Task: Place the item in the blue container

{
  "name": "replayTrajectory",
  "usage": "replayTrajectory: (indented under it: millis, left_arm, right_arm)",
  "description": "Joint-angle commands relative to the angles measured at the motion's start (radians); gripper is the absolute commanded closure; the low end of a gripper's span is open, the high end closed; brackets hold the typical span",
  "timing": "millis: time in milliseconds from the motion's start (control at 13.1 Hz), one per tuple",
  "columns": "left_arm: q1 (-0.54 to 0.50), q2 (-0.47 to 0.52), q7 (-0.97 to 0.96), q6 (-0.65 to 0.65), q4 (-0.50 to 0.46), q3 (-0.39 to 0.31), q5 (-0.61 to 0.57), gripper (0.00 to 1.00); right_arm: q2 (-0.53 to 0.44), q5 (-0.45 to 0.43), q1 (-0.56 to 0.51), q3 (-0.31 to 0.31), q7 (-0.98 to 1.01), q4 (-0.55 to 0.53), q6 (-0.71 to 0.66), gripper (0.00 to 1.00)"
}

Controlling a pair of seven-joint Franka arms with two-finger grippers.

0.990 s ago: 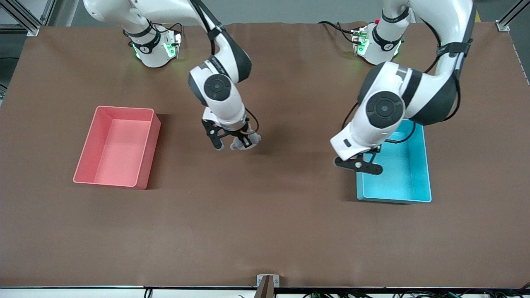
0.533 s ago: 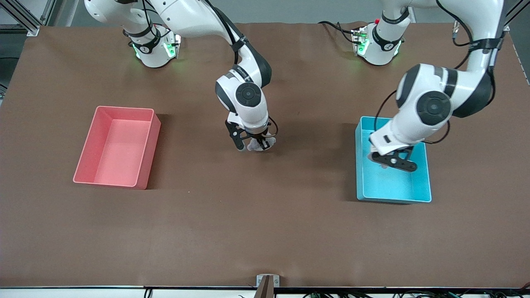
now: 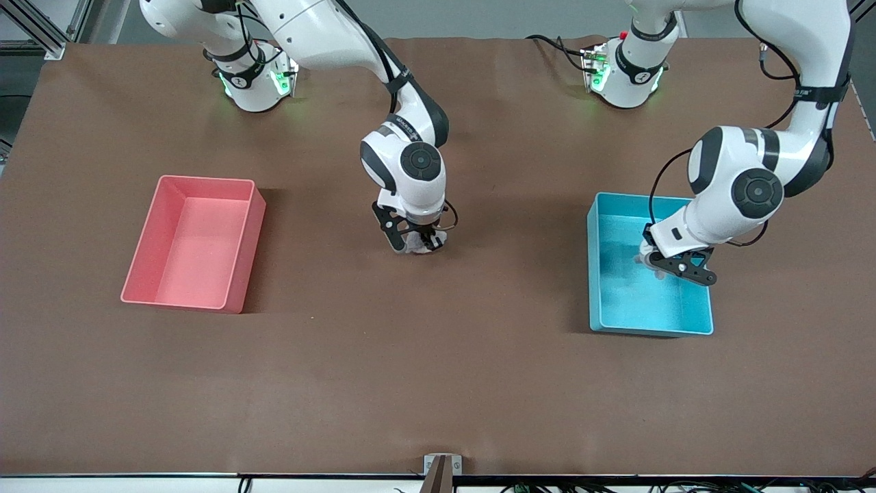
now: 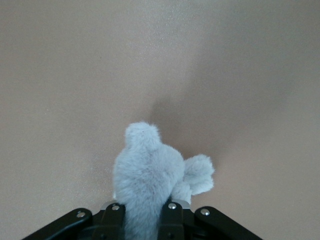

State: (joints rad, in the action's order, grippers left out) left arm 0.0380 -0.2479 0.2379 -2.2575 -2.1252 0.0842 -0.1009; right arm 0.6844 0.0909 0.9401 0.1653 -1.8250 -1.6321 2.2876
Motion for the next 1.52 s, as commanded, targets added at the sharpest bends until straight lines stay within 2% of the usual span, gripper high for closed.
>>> replayTrajectory:
  millis: [0,152,381,609,685,837,913,990,1066,1218,1446]
  left_arm:
    - [-0.020,-0.039,0.004,-0.030,0.007,0.008,-0.014,0.93]
    - [-0.029,-0.066,0.004,-0.048,0.010,0.008,-0.014,0.92]
    - [-0.047,-0.094,0.004,-0.077,0.010,0.008,-0.014,0.91]
    - [-0.046,-0.096,0.001,-0.077,0.010,0.008,-0.014,0.79]
    - [-0.046,-0.093,-0.002,-0.074,0.010,0.009,-0.014,0.71]
    - [-0.043,-0.082,-0.008,-0.066,0.011,0.011,-0.014,0.37]
    - [-0.044,-0.074,-0.002,-0.063,0.011,0.012,-0.014,0.16]
    - [-0.044,-0.062,-0.008,-0.054,0.013,0.015,-0.014,0.03]
    - [-0.041,-0.057,-0.011,-0.038,0.025,0.015,-0.014,0.01]
    - [-0.035,-0.034,-0.011,0.076,0.094,0.020,0.000,0.01]
    - [-0.033,-0.027,-0.086,0.319,0.278,0.090,0.020,0.01]
  right_arm:
    - [-0.009,-0.020,0.005,0.011,-0.030,-0.002,-0.010,0.00]
    - [-0.037,-0.020,-0.026,0.014,0.004,0.009,-0.052,0.00]
    - [-0.142,-0.016,-0.108,0.013,0.185,0.015,-0.222,0.00]
    - [-0.239,-0.010,-0.208,0.013,0.364,0.011,-0.353,0.00]
    - [-0.268,-0.008,-0.239,0.011,0.428,0.005,-0.384,0.00]
    - [-0.313,-0.007,-0.305,0.013,0.571,-0.002,-0.453,0.00]
    - [-0.336,-0.008,-0.338,0.013,0.655,-0.008,-0.483,0.00]
    - [-0.357,-0.007,-0.384,0.013,0.749,-0.009,-0.517,0.00]
    - [-0.377,-0.007,-0.441,0.013,0.854,-0.009,-0.545,0.00]
    - [-0.402,-0.008,-0.529,0.013,1.042,-0.009,-0.586,0.00]
    - [-0.428,-0.019,-0.674,0.014,1.379,0.001,-0.626,0.00]
